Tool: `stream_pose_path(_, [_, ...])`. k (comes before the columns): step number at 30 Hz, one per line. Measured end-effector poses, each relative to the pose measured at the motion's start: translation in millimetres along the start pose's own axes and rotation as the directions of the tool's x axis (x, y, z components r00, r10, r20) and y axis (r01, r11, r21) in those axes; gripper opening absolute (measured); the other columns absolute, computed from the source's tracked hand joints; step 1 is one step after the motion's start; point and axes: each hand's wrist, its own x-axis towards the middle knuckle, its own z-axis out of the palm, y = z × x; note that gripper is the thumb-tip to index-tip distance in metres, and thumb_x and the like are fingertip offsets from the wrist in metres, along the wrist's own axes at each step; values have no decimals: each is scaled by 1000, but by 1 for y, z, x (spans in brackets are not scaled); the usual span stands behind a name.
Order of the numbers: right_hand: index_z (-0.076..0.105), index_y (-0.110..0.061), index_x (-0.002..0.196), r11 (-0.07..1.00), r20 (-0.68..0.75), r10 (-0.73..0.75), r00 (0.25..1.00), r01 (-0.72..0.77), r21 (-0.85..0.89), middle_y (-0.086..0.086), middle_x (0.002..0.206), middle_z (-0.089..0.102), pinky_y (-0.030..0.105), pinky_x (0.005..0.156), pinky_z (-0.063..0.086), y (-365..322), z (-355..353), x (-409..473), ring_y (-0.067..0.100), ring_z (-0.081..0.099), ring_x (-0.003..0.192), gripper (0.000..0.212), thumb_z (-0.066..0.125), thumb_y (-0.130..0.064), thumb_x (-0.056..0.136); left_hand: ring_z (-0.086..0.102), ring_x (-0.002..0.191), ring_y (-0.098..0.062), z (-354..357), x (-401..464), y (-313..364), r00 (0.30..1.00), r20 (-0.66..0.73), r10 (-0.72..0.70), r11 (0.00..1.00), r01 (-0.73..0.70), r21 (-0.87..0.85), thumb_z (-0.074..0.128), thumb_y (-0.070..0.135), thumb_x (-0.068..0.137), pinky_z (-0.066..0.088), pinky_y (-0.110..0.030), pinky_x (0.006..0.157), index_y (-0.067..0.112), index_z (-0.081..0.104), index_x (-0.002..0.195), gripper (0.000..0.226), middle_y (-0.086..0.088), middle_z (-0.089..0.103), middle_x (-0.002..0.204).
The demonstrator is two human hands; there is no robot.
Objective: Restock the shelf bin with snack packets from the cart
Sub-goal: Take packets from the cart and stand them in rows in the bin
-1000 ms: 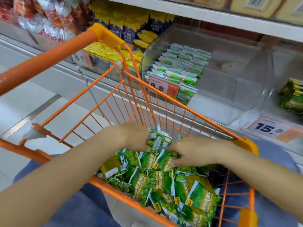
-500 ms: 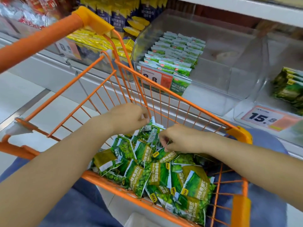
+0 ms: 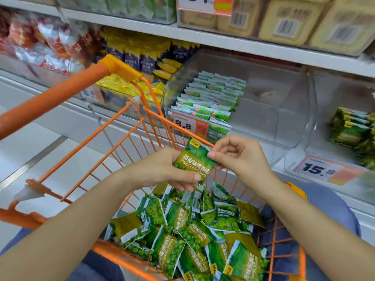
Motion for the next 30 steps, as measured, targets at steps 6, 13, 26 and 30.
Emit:
stream_pose_path(6, [65, -17, 73, 998, -33, -40, 999, 38, -42, -3, 58, 63, 21, 56, 53, -11, -21, -2, 11, 61, 51, 18, 75, -2, 77, 72, 69, -17, 6, 6, 19, 999, -33, 7, 1000, -6, 19, 71, 24, 69, 59, -26, 66, 6, 69, 89, 27, -10, 75, 78])
stream_pose_path(13, [69, -31, 86, 932, -45, -81, 996, 59, -358, -19, 73, 67, 13, 66, 45, -47, -113, -29, -7, 59, 71, 18, 77, -18, 77, 68, 61, -11, 73, 64, 87, 975, -90, 203, 970, -188, 152, 75, 20, 82, 53, -26, 55, 11, 73, 84, 10, -5, 74, 72])
stream_pose_path(26, [66, -16, 121, 325, -580, 5, 814, -550, -769, 9, 116, 68, 31, 78, 44, -5, -304, -33, 28, 61, 106, 41, 66, -38, 87, 65, 72, -34, 156, 186, 72, 715, -220, 664, 382, -70, 922, 25, 53, 91, 49, -38, 68, 5, 67, 92, 63, -15, 68, 73])
stream_pose_path(30, [58, -18, 131, 287, -522, 117, 845, -532, -796, 3, 139, 53, 32, 95, 44, 17, -324, 3, 25, 53, 123, 47, 64, -38, 89, 61, 57, -31, 156, 185, 72, 698, -211, 684, 357, -68, 932, 32, 48, 92, 44, -32, 57, 4, 66, 83, 56, -13, 61, 55])
